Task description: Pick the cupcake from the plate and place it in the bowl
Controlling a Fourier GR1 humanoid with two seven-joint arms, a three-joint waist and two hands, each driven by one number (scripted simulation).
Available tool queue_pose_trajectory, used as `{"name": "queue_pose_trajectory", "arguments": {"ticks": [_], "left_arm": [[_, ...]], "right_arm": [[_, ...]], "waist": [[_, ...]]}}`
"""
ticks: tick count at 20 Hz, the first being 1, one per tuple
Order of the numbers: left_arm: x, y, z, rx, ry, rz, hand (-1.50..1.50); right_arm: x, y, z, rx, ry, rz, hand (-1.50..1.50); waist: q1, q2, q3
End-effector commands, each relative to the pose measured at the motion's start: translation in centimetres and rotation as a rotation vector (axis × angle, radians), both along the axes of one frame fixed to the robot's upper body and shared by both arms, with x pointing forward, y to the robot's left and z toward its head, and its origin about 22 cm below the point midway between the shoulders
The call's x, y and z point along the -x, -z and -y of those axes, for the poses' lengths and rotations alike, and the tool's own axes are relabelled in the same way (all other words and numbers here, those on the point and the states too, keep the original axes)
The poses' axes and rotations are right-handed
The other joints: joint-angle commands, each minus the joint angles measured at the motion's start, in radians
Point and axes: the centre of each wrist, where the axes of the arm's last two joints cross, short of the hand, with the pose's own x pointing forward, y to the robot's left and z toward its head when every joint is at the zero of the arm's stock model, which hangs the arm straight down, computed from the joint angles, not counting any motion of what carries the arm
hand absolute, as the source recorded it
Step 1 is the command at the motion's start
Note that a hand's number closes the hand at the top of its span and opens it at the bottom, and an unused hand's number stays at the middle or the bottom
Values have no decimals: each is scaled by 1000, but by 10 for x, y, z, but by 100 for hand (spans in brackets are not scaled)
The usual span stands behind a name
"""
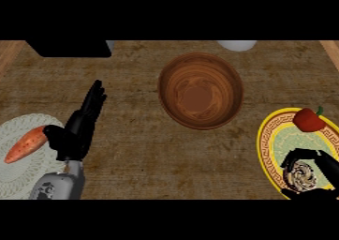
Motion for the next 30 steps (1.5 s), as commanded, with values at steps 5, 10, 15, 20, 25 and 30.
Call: {"name": "queue_pose_trajectory", "arguments": {"ticks": [5, 10, 15, 20, 25, 30], "left_arm": [[-5, -2, 5, -25, 7, 2, 0], [-3, 0, 4, -17, 46, -1, 0], [-7, -1, 15, -12, 80, 0, 0], [-7, 1, 21, -8, 104, -13, 0], [-5, 9, 21, -21, 96, -22, 0], [-14, -6, 24, -17, 104, 8, 0]], "right_arm": [[-18, 12, -125, -127, 129, 15, 150], [-39, -3, -163, -169, 341, 92, 150], [-69, -59, -214, -229, 421, 344, 150], [-84, -101, -259, -183, 514, 560, 150], [-98, -131, -295, -119, 605, 636, 150], [-115, -160, -328, -12, 700, 610, 150]], "waist": [[7, 6, 9], [63, 9, 8], [98, 5, 9], [114, 1, 2], [108, -1, -3], [98, -7, 0]]}}
